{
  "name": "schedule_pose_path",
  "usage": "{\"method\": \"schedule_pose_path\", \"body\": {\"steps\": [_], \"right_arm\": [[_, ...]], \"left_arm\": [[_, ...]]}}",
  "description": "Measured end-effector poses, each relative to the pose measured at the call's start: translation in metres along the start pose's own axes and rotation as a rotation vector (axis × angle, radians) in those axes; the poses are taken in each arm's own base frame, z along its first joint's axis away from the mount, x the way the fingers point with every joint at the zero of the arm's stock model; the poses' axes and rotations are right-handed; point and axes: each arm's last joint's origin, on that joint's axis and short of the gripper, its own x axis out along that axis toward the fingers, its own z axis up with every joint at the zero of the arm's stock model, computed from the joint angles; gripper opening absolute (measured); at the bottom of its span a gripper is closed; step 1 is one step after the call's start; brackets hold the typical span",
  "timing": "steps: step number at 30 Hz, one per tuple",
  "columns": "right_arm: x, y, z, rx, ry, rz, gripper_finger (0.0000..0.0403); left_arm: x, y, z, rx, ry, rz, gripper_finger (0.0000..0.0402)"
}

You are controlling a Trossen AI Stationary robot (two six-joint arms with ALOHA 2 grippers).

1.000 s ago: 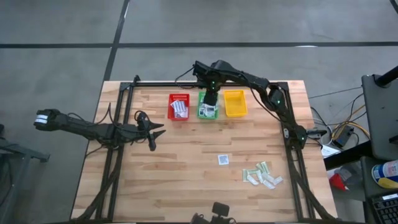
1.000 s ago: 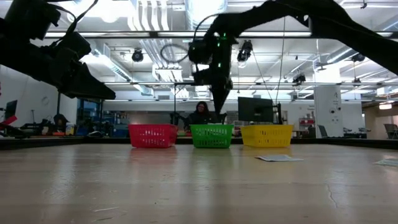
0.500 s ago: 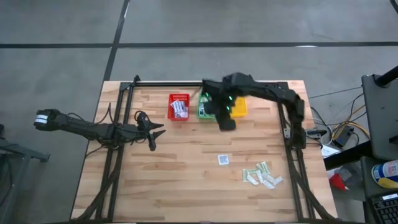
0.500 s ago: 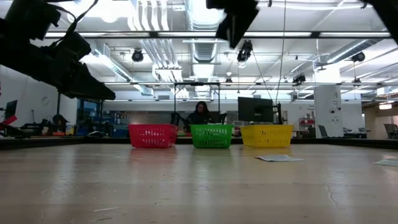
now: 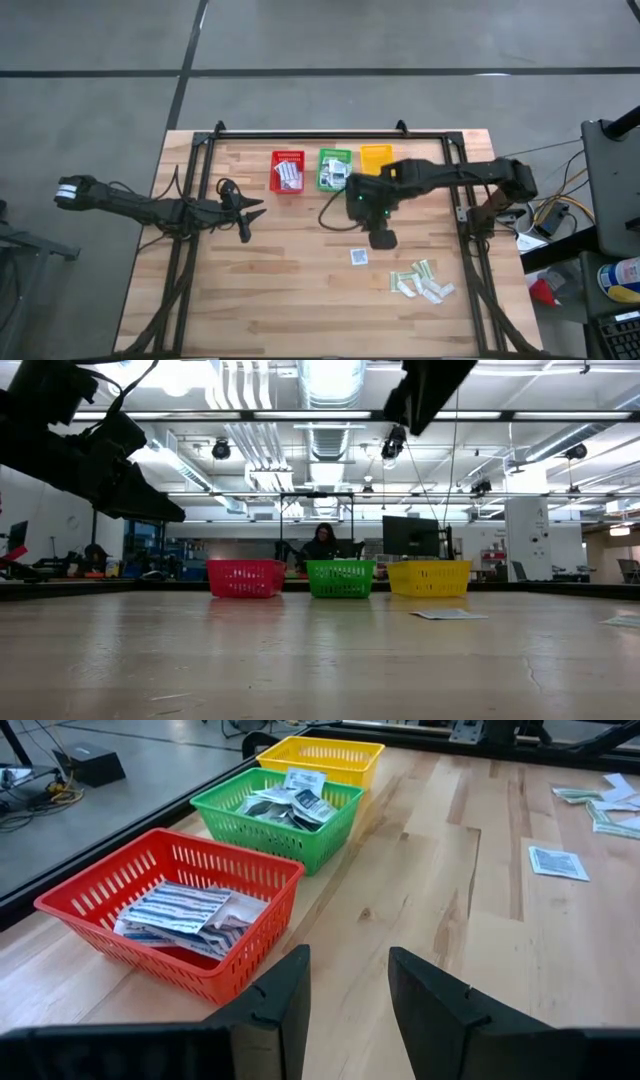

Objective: Pick & Place First Aid Supplies
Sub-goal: Put the alcohol pad into the green basket

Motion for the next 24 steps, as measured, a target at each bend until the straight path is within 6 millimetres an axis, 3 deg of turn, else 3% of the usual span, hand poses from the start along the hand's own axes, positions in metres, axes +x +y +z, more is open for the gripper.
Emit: {"method": "schedule_pose_path", "body": {"steps": [10, 17, 24], "right_arm": [[0.064, 0.011, -0.021, -0.108, 0.018, 0.025, 0.0083], [0.085, 0.009, -0.035, -0.111, 0.036, 0.031, 0.0077], [0.106, 0.006, -0.037, -0.106, 0.053, 0.057, 0.0111]], "left_arm": [[0.000, 0.000, 0.000, -0.001, 0.000, 0.000, 0.0133], [0.000, 0.000, 0.000, -0.002, 0.000, 0.000, 0.0133], [0.000, 0.000, 0.000, -0.006, -0.001, -0.001, 0.0133]]}}
